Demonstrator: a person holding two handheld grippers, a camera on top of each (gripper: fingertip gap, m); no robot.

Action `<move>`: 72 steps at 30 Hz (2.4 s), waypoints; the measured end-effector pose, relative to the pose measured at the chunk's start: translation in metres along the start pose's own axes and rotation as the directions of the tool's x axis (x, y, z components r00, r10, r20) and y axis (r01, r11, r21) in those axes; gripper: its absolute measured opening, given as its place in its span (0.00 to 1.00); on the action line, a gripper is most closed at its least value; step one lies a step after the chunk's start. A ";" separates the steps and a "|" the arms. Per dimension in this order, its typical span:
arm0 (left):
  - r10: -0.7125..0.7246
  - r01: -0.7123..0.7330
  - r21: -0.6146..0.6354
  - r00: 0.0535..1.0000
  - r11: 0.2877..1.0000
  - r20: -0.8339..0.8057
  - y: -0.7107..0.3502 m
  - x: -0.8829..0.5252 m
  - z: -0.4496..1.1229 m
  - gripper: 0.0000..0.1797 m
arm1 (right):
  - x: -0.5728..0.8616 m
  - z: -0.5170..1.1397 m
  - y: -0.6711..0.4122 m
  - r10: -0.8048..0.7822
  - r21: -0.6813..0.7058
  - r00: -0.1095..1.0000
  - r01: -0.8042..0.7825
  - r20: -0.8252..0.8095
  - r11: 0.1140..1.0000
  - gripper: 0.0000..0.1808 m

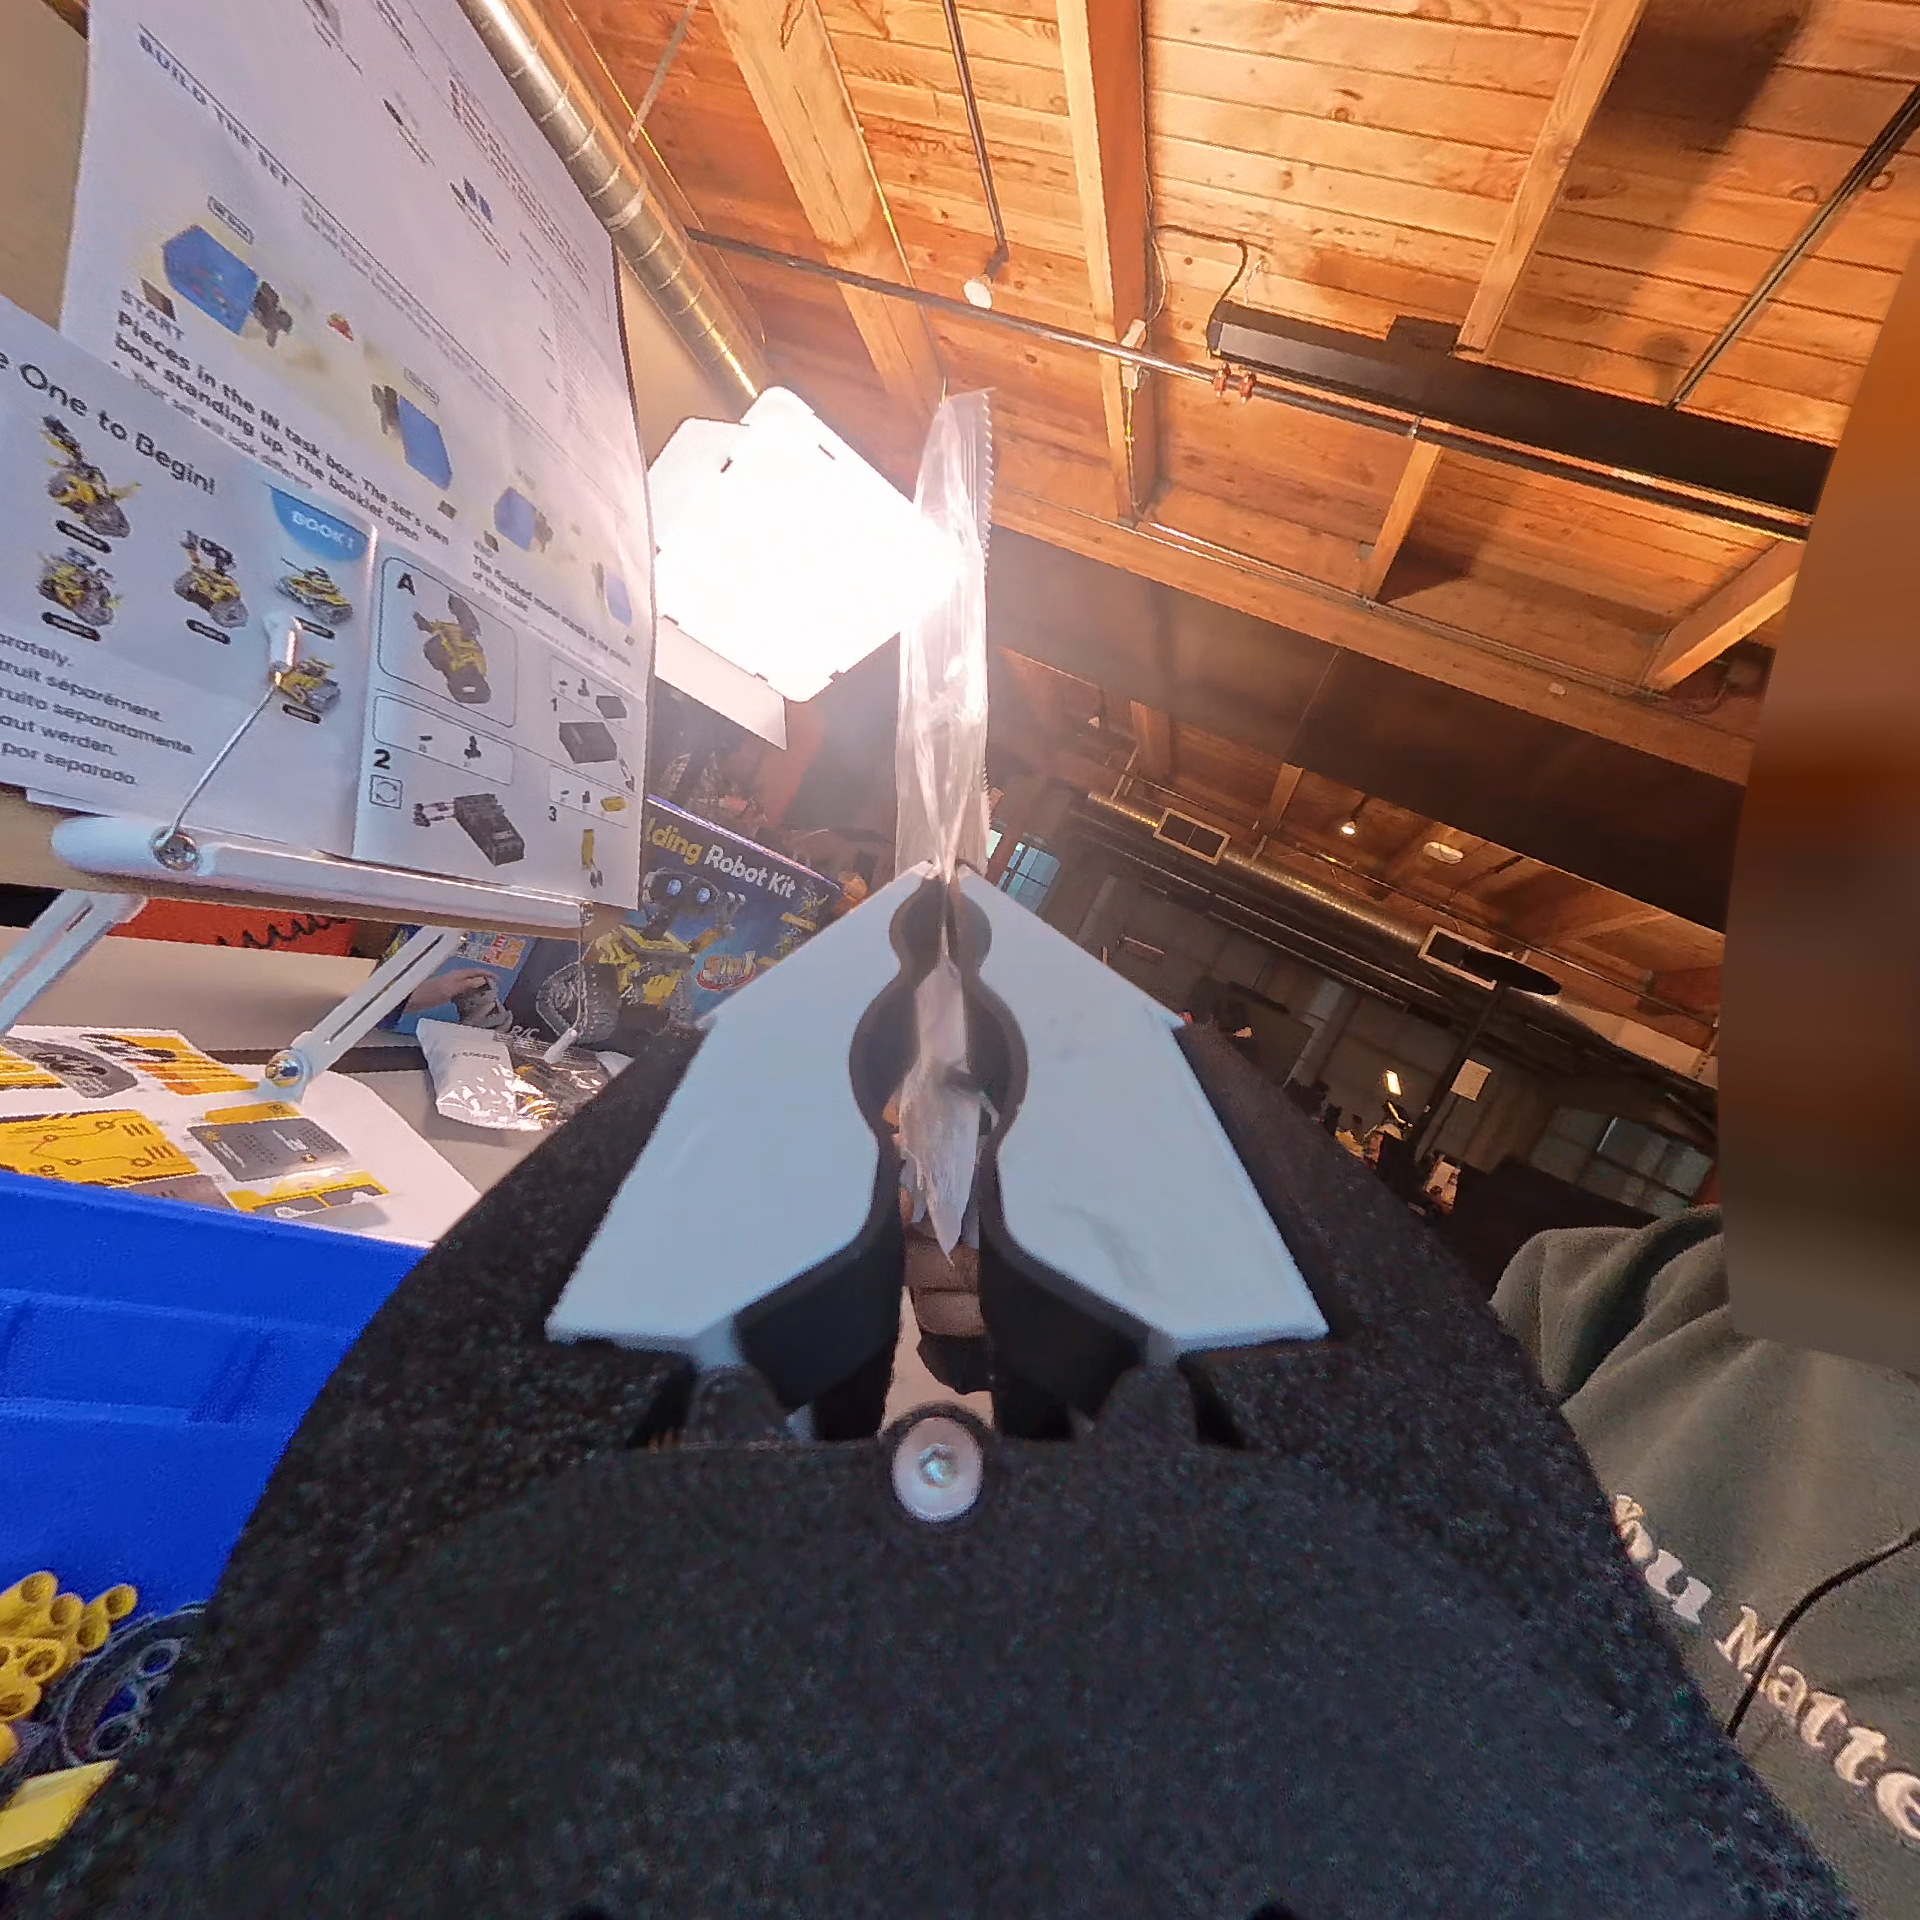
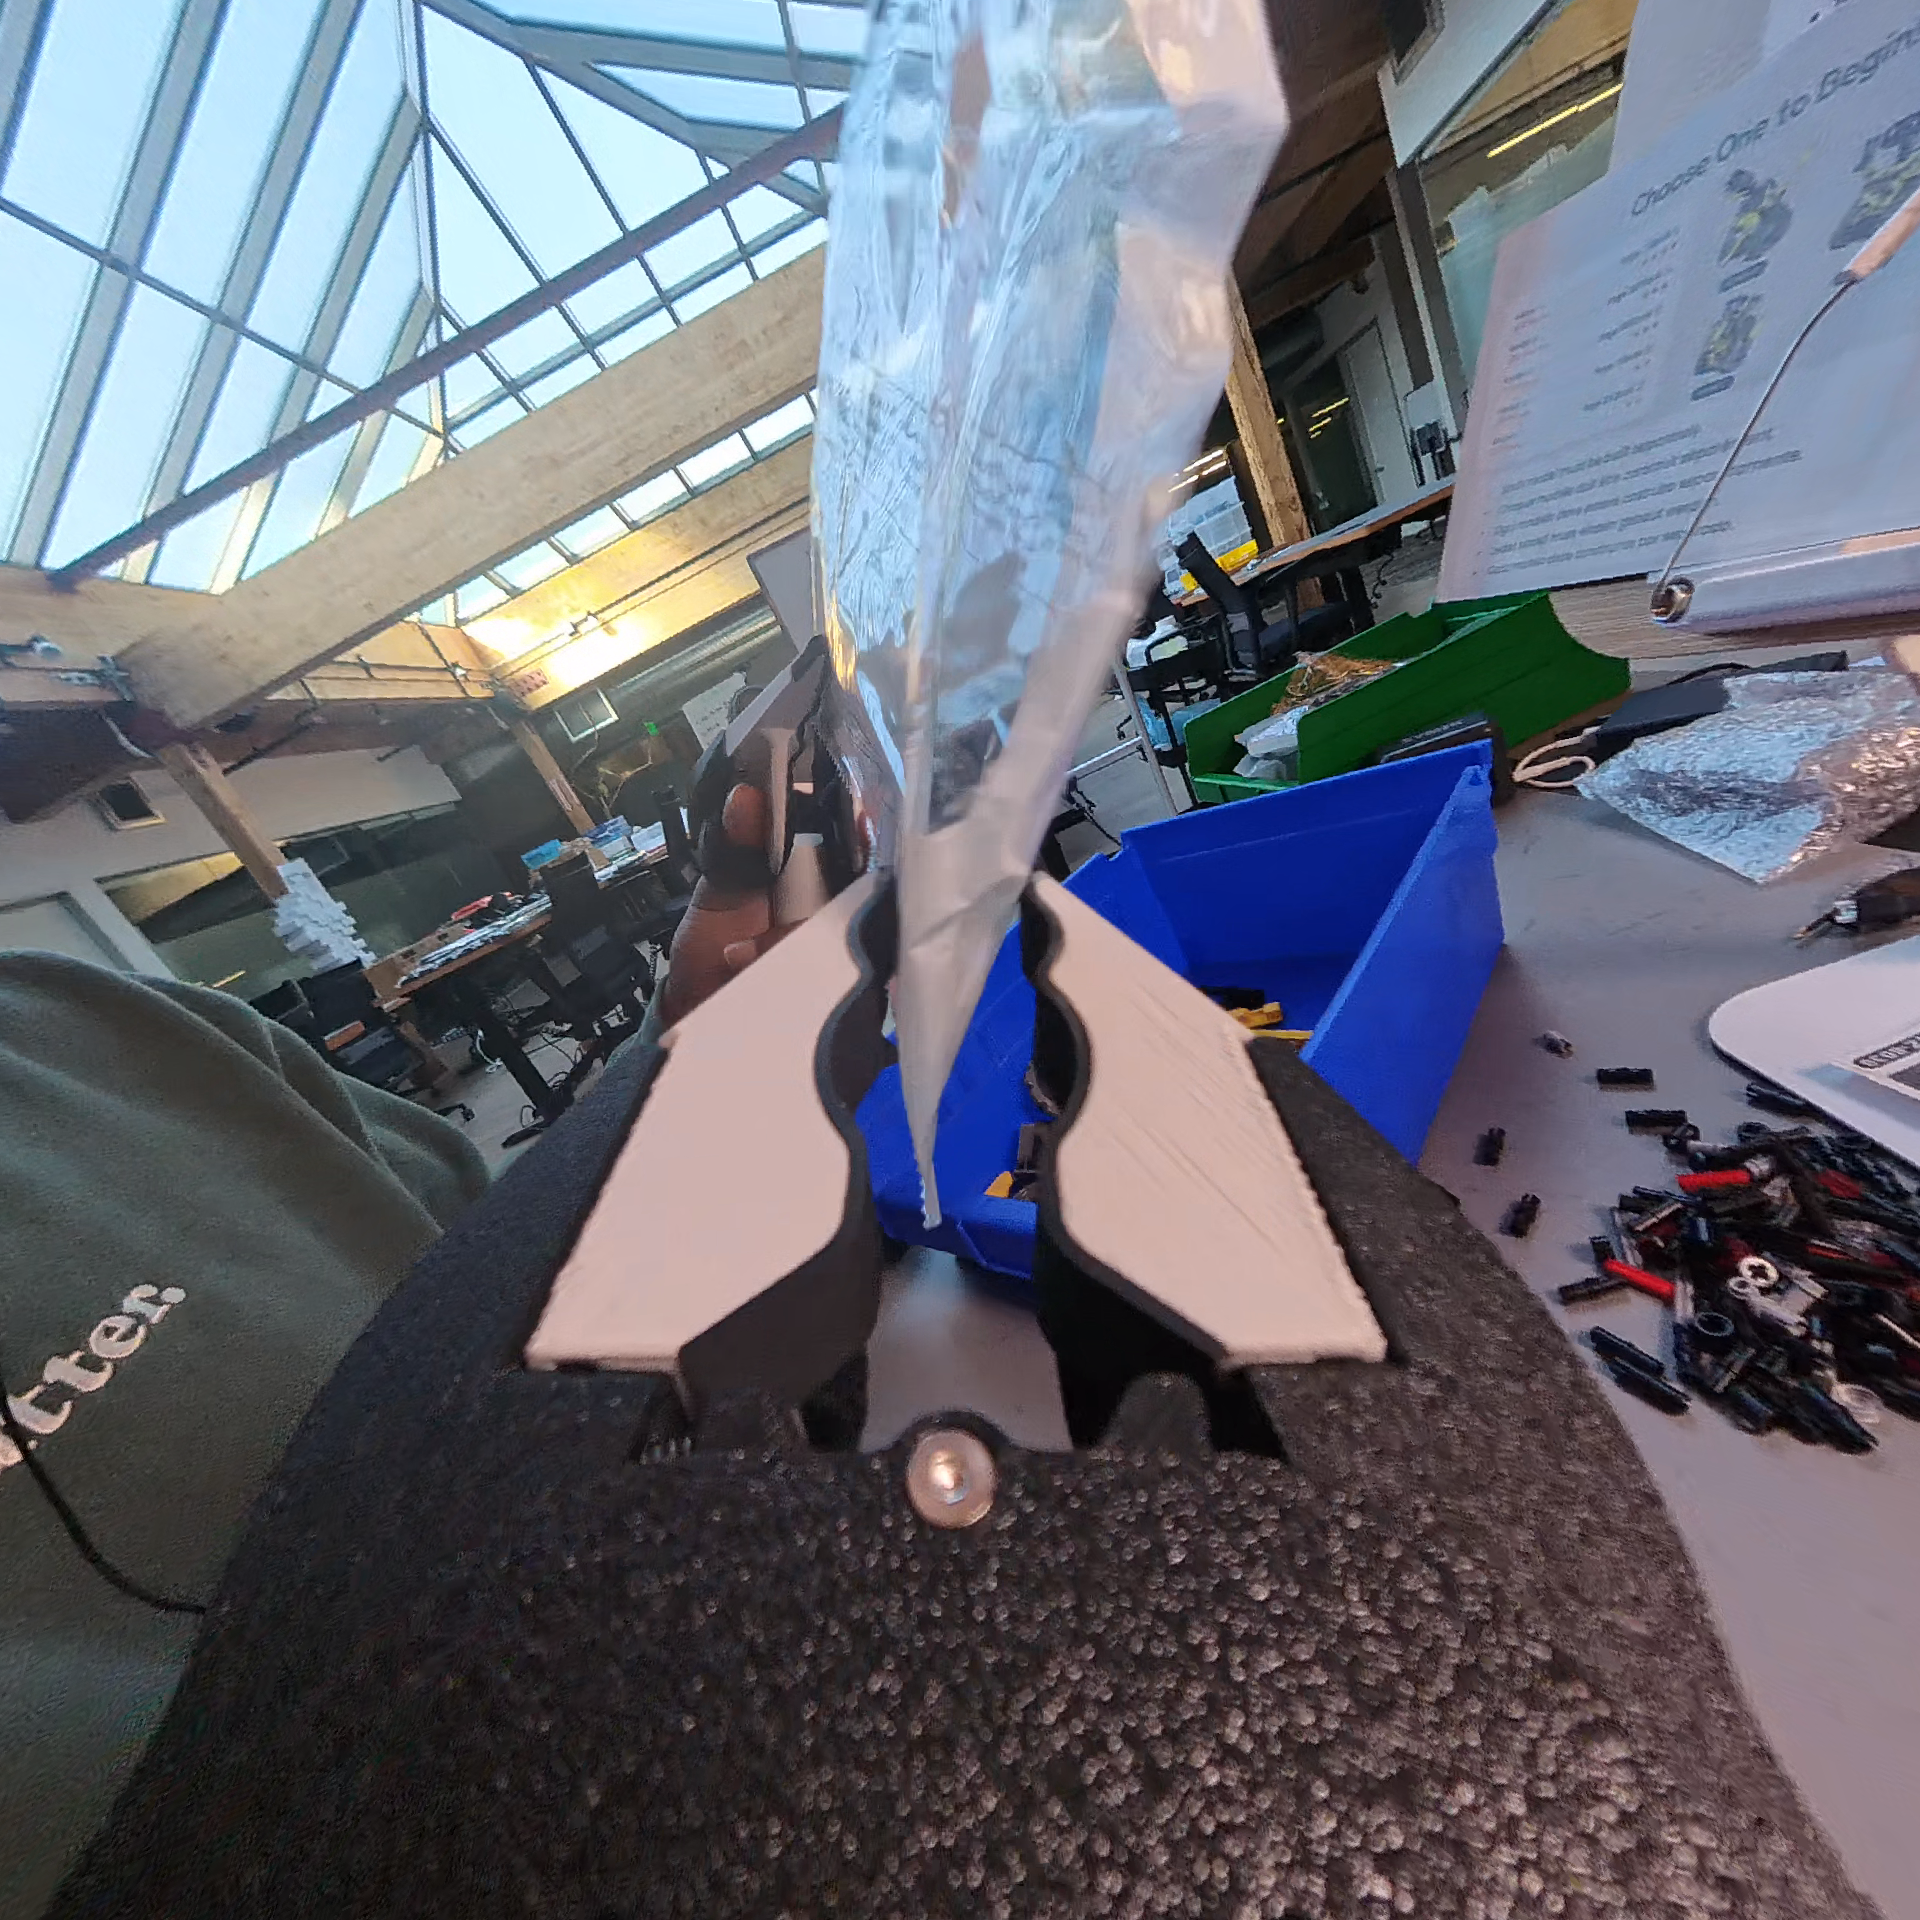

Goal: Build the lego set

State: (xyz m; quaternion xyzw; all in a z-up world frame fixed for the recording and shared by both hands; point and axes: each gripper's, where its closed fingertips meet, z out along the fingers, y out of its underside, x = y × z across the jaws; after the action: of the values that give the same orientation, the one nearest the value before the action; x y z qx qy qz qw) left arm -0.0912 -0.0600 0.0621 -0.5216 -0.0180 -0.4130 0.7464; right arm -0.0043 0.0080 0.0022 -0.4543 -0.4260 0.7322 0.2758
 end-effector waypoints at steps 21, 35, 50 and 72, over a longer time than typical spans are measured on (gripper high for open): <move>0.245 -0.203 -0.293 0.963 0.934 0.114 0.050 -0.009 0.004 0.07 | 0.020 -0.070 0.002 0.066 -0.072 0.990 -0.076 -0.123 0.995 0.00; 0.698 -0.202 -0.971 0.714 0.127 -0.057 0.161 -0.083 -0.062 0.34 | 0.032 -0.146 0.015 0.155 0.000 0.945 -0.162 -0.289 0.987 0.00; 0.586 -0.033 -0.967 0.790 -0.252 -0.180 0.186 -0.097 -0.144 0.13 | 0.035 -0.250 -0.048 0.085 0.075 0.813 -0.051 -0.576 0.996 0.00; 0.010 -0.020 -0.513 1.000 0.858 -0.022 0.138 0.023 0.070 0.43 | 0.025 -0.253 -0.022 0.100 0.000 0.894 -0.111 -0.437 0.994 0.00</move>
State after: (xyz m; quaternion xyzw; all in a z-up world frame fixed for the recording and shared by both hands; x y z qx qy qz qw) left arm 0.0400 -0.0021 -0.0011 -0.6978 0.1037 -0.4018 0.5838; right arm 0.2135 0.1326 -0.0459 -0.6325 -0.3374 0.6203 0.3183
